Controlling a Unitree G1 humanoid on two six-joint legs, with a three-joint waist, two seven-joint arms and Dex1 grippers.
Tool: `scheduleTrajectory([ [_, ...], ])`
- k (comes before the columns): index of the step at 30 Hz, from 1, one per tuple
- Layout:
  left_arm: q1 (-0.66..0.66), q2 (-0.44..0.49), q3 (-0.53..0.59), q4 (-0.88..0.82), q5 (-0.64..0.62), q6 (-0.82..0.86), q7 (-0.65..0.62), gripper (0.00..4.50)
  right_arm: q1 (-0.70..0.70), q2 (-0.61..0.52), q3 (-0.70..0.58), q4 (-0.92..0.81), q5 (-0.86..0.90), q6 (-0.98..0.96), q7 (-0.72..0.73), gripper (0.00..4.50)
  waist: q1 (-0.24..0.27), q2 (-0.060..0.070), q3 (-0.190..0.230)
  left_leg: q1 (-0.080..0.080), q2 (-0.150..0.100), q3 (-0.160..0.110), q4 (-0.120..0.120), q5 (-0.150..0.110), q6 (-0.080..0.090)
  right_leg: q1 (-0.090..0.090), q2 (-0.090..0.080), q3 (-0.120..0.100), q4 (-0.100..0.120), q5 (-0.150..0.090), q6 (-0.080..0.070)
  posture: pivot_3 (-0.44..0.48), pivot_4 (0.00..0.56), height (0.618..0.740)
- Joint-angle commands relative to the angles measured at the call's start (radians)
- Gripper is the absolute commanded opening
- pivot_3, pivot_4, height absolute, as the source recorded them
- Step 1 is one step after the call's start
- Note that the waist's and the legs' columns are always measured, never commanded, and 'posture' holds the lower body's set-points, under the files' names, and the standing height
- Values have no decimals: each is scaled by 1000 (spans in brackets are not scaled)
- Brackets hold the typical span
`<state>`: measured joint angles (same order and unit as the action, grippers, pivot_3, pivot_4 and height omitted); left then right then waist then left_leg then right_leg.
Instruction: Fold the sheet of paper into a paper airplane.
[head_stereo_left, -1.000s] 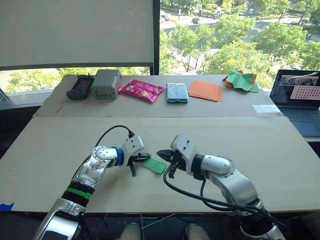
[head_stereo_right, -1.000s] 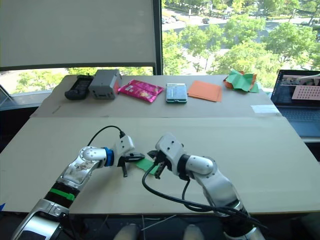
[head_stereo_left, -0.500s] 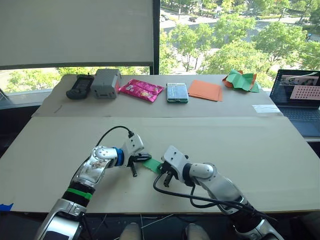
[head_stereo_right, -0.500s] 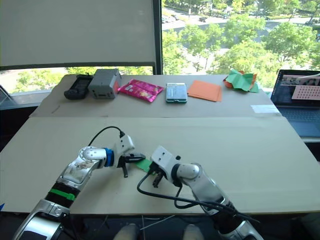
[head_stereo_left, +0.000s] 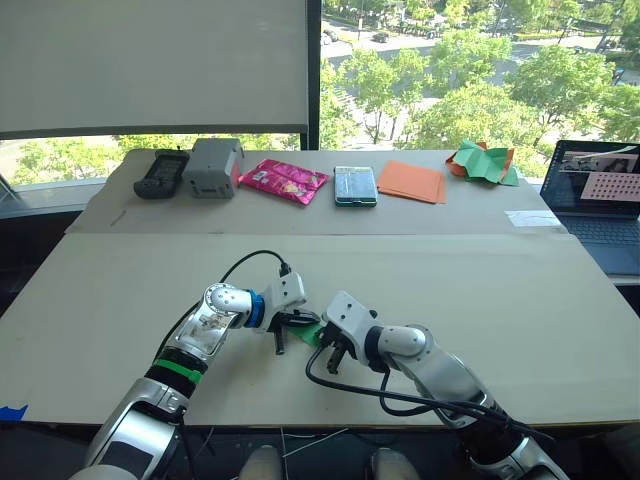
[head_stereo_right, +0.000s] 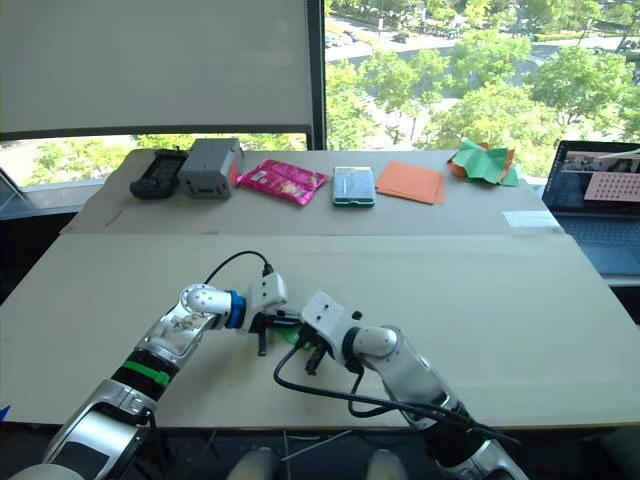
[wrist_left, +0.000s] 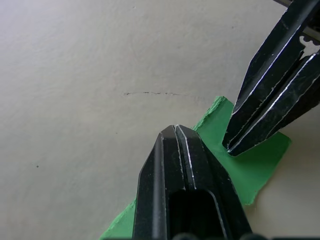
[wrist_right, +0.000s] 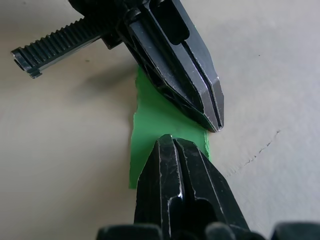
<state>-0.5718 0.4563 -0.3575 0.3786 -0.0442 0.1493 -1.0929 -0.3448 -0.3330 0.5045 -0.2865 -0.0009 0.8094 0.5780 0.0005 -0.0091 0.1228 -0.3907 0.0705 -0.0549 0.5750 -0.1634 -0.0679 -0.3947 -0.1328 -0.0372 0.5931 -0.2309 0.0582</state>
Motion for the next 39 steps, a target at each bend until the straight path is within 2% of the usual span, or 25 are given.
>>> scheduleTrajectory([
  [1, 19, 14, -43, 60, 68, -15, -3, 0, 24, -16, 34, 36, -12, 66, 1, 7, 0, 0, 0, 0, 0, 0, 0, 0, 0, 0, 0, 0, 0, 0, 0, 0, 150, 706],
  [22, 84, 100, -4, 72, 84, -15, 11, 0, 22, -17, 42, 41, -5, 88, -14, 7, -19, 1, -5, 3, 0, -1, -1, 0, 0, 1, 0, 0, 0, 0, 0, 0, 150, 706],
  [39, 86, 145, 41, 140, 91, -29, 45, 0, 17, -28, 54, 39, -6, 85, -5, 7, -21, 1, -5, 4, 0, -1, -2, 0, 0, 0, 0, 0, 0, 0, -1, 0, 150, 706],
])
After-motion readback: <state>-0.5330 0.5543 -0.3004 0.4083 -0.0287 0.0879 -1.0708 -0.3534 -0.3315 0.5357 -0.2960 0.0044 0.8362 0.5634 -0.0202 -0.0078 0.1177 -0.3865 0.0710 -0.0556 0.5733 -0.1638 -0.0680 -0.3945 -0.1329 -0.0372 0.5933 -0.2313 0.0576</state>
